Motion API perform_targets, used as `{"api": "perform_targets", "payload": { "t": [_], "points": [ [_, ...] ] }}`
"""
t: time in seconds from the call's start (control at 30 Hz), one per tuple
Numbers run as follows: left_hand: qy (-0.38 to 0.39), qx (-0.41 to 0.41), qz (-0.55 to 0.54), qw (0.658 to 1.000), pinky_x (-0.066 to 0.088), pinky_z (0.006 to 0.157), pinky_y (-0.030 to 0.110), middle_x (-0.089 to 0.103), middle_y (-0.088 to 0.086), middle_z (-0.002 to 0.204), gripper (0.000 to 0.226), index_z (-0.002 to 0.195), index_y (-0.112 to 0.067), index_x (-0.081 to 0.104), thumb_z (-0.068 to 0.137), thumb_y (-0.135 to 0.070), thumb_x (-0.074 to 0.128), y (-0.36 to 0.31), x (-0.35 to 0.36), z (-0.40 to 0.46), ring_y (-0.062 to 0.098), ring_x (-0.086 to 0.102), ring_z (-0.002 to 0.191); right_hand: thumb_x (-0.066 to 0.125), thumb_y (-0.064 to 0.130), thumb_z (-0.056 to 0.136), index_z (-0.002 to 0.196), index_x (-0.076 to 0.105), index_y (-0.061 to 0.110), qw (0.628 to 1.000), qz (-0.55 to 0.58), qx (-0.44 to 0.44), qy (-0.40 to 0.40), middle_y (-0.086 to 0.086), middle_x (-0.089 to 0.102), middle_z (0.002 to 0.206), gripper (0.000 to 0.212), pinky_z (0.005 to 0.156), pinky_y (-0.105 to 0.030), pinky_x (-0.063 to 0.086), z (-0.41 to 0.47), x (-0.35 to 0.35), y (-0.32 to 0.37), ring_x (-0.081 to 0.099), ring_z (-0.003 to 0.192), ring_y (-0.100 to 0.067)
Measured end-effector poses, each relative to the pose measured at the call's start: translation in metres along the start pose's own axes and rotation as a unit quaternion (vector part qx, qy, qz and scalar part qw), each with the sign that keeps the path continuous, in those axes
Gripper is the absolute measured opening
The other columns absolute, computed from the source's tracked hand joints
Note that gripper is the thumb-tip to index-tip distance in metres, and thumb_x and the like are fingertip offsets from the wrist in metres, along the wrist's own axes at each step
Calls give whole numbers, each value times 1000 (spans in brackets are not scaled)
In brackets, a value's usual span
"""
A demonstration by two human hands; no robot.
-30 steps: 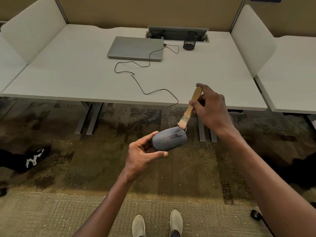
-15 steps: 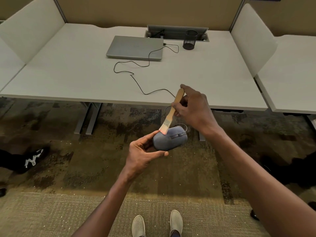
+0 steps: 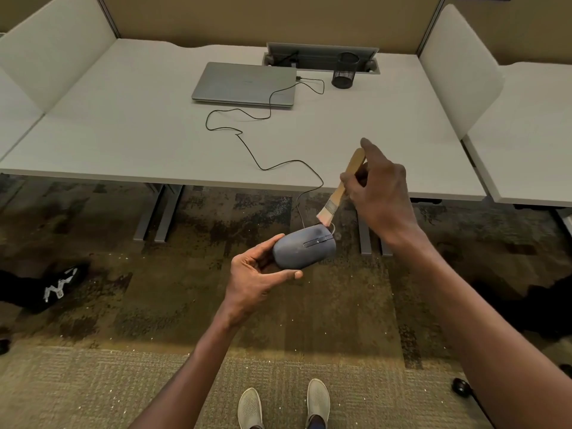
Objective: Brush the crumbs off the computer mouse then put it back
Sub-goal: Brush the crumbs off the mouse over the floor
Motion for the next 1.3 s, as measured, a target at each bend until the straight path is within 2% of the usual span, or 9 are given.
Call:
{"api": "perform_targets", "payload": {
  "t": [0.07, 0.2, 0.3, 0.43, 0.67, 0.87, 0.97, 1.13, 1.3],
  "points": [
    [-4, -3, -3, 1000, 58, 95, 33, 75, -7, 117, 78, 125, -19, 65, 53, -10, 92, 0, 0, 1, 14, 70, 116, 70, 15, 93, 148, 40, 7, 998, 64, -16, 14, -6, 73, 93, 64, 65, -1, 50, -7, 0, 15, 69, 73, -8],
    [-13, -1, -9, 1000, 59, 94, 33, 74, -1, 121, 80, 128, -15, 64, 53, -11, 92, 0, 0, 0, 15, 71, 114, 71, 16, 92, 148, 41, 11, 987, 114, -61, 97, 1, 73, 89, 64, 75, -15, 59, -30, 14, 45, 72, 73, -3],
    [-16, 2, -13, 1000, 59, 93, 32, 75, -1, 120, 82, 130, -13, 64, 54, -11, 92, -1, -1, 0, 15, 71, 114, 71, 18, 92, 146, 44, 14, 985, 96, -80, 123, 1, 73, 89, 61, 77, -17, 58, -41, 22, 55, 71, 75, -6],
    [-15, 2, -13, 1000, 59, 88, 24, 76, -12, 116, 76, 125, -23, 64, 56, -10, 92, -3, -2, -2, 11, 70, 114, 70, 17, 93, 138, 50, 16, 986, 92, -81, 115, 2, 72, 85, 50, 74, -23, 59, -41, 21, 50, 70, 73, -7],
    [-16, 8, -14, 1000, 59, 90, 26, 76, -14, 114, 77, 126, -22, 64, 54, -11, 91, -5, -4, -4, 12, 70, 114, 71, 17, 93, 130, 53, 14, 991, 95, -70, 63, -4, 74, 88, 41, 70, -28, 62, -31, 11, 35, 73, 74, -13],
    [-19, 2, -20, 1000, 59, 89, 26, 77, -9, 113, 76, 123, -22, 66, 52, -10, 92, -1, -4, -5, 13, 71, 114, 69, 14, 94, 132, 54, 11, 992, 70, -104, 2, -6, 73, 90, 41, 69, -12, 56, -28, -4, 43, 69, 76, -9],
    [-18, 2, -19, 1000, 59, 89, 26, 77, -10, 114, 75, 122, -23, 67, 53, -9, 92, -1, -3, -4, 14, 71, 113, 70, 14, 93, 133, 53, 9, 989, 103, -107, 16, -5, 73, 89, 44, 70, -13, 58, -31, -2, 51, 71, 74, -10],
    [-13, 7, -27, 1000, 59, 89, 26, 77, -9, 115, 76, 123, -24, 66, 53, -14, 92, -4, -2, -4, 14, 71, 114, 70, 16, 93, 134, 52, 12, 991, 81, -98, 40, -6, 73, 86, 45, 68, -26, 60, -35, 6, 51, 72, 72, -15],
    [-11, 12, -33, 999, 60, 90, 29, 76, -10, 116, 78, 125, -23, 65, 51, -17, 93, -5, -3, -6, 14, 70, 115, 71, 16, 93, 135, 52, 12, 995, 88, -43, 36, -6, 74, 90, 47, 73, -25, 62, -27, 2, 29, 74, 75, -13]
  ]
}}
Point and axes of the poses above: each hand's wrist, its own z-axis towards the middle knuckle, its own x-axis out of the palm, y = z × x, the point moved 8 cm from there along z, towards the middle knuckle
